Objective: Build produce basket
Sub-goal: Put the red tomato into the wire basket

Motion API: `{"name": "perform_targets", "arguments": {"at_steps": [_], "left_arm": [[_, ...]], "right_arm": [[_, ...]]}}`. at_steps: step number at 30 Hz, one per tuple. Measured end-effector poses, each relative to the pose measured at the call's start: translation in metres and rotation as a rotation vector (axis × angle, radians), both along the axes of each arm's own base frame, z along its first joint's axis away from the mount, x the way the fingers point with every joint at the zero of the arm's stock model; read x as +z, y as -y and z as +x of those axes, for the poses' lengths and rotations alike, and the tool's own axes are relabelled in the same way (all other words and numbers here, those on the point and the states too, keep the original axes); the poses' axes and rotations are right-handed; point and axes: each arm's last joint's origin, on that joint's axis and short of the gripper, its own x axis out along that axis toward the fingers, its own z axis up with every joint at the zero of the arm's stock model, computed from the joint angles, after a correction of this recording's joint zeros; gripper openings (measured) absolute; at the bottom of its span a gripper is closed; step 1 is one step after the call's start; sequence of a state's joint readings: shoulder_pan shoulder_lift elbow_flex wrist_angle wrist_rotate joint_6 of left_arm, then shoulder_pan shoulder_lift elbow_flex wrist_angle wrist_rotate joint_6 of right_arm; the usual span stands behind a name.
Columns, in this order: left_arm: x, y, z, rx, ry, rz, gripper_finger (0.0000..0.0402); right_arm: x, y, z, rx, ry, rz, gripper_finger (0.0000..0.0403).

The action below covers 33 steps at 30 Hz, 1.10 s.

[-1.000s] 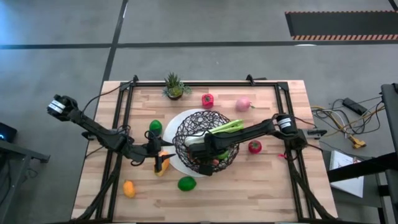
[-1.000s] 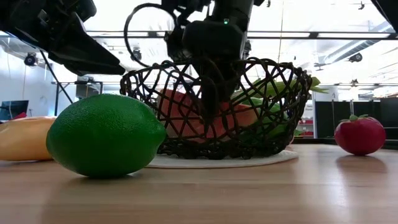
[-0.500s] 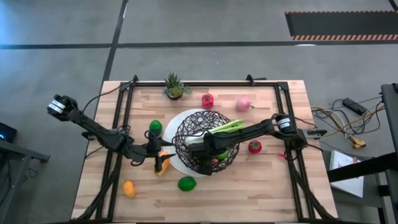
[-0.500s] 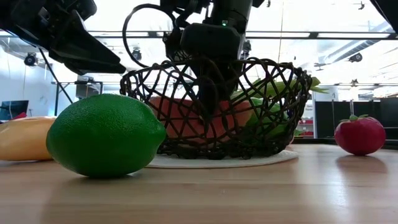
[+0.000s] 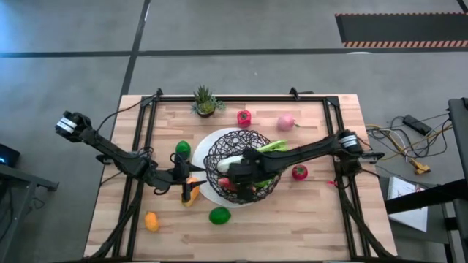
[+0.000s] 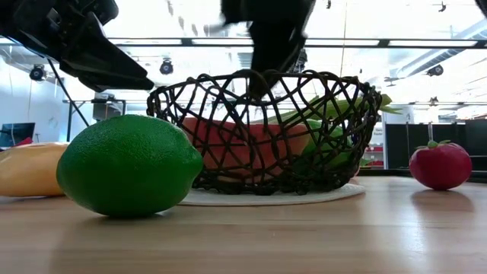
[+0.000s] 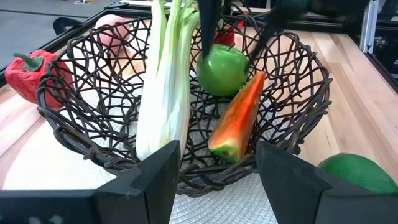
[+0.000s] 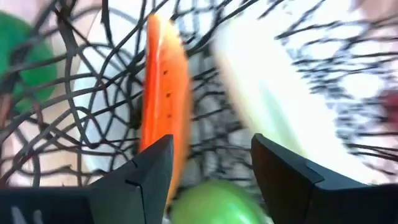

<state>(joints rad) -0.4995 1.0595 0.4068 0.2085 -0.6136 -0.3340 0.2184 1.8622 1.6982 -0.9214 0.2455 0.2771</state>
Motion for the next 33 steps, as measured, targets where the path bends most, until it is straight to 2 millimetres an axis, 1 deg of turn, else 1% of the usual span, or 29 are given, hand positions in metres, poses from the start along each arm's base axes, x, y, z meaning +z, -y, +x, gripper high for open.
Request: {"name": "perform_targets", "arguments": {"at_steps": [2,4,7,11,15,17,19,22,24,26,29,33], "left_arm": [[0.0,0.0,0.0,0.0,0.0,0.0,0.0196],[0.0,0.0,0.0,0.0,0.0,0.0,0.0196],[0.0,0.0,0.0,0.0,0.0,0.0,0.0196],[0.0,0.0,0.0,-0.001,0.0,0.0,0.0196],[0.0,0.0,0.0,0.003,0.001,0.002,0.0196],[0.0,0.0,0.0,0.011,0.003,0.006,0.0196],[0.0,0.0,0.0,0.017,0.005,0.008,0.0196],[0.0,-0.001,0.0,0.027,0.008,0.011,0.0196],[0.0,-0.001,0.0,0.043,0.01,0.019,0.0196],[0.0,-0.001,0.0,0.05,0.012,0.021,0.0196],[0.0,-0.002,0.0,0.051,0.013,0.021,0.0196],[0.001,-0.001,0.0,0.051,0.019,0.017,0.0196]], "right_arm": [[0.014,-0.006,-0.016,-0.012,0.043,-0.041,0.0195],[0.025,-0.014,-0.037,-0.029,0.079,-0.057,0.0191],[0.03,-0.026,-0.074,-0.071,0.101,-0.019,0.0185],[0.026,-0.043,-0.13,-0.172,0.12,0.088,0.0182],[0.017,-0.059,-0.183,-0.289,0.135,0.219,0.0184],[0.01,-0.064,-0.206,-0.35,0.137,0.281,0.0184],[-0.002,-0.066,-0.226,-0.394,0.125,0.316,0.0184],[-0.024,-0.068,-0.247,-0.431,0.093,0.318,0.0185],[-0.039,-0.063,-0.255,-0.475,0.069,0.294,0.0185],[-0.052,-0.057,-0.26,-0.523,0.055,0.27,0.0185],[-0.066,-0.051,-0.265,-0.537,0.036,0.229,0.0189],[-0.075,-0.045,-0.27,-0.547,0.043,0.183,0.0223]]}}
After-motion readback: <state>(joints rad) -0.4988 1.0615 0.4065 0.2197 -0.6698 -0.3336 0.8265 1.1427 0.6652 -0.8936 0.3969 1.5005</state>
